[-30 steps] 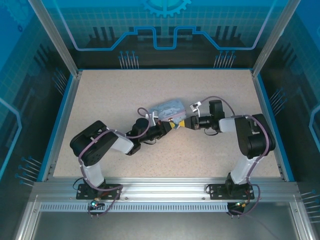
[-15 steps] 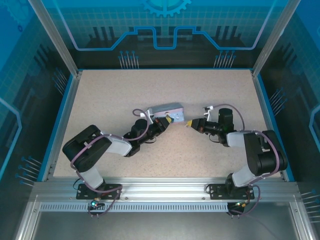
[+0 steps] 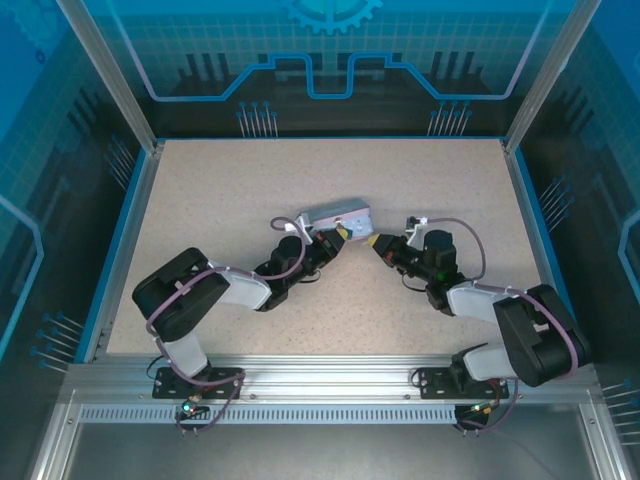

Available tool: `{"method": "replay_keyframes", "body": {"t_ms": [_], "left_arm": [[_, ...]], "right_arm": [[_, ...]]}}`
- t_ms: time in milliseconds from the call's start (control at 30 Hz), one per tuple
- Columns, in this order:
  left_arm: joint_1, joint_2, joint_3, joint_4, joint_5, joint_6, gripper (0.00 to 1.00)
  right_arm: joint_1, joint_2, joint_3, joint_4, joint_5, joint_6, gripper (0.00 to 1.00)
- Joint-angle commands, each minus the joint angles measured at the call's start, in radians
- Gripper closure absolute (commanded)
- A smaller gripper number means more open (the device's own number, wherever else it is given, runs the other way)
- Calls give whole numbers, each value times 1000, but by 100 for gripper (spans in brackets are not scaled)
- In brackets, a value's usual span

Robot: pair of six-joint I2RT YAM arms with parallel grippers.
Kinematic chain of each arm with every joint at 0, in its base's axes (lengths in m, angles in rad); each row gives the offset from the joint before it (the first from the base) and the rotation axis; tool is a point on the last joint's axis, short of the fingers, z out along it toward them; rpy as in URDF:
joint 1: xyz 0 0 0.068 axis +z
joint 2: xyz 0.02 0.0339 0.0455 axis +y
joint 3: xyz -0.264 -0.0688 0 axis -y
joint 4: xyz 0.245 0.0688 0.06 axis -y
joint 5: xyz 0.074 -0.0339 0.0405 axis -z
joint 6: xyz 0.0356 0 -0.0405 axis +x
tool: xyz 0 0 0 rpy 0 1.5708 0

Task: Unlock the padlock with the key

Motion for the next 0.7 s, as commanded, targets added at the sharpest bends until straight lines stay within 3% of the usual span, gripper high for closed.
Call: {"method": "replay_keyframes", "body": {"t_ms": [0,200,667], "left_arm": [[-12,3,32,106,-30,-25,100],[-23,13,34,117,-38,-49,100],[-29,26,41,126,-42,-65,100]], "right_arm": [[45,-16,-20,60,162,67,99],[65,-16,-22,71,250,98,98],[127,87,2,150,267,136,98]]}}
